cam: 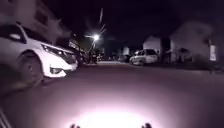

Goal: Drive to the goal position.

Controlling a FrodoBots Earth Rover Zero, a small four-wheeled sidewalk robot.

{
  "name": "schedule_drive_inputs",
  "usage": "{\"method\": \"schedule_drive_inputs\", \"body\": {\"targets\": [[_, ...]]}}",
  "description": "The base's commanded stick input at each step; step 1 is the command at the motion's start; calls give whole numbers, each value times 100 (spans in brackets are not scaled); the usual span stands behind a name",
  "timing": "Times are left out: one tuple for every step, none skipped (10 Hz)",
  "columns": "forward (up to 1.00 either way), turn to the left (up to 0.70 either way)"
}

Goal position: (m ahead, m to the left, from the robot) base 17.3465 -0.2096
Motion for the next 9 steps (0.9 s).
{"method": "schedule_drive_inputs", "body": {"targets": [[70,0],[70,0],[70,0],[70,0],[70,0],[70,0],[70,0],[70,0],[70,0]]}}
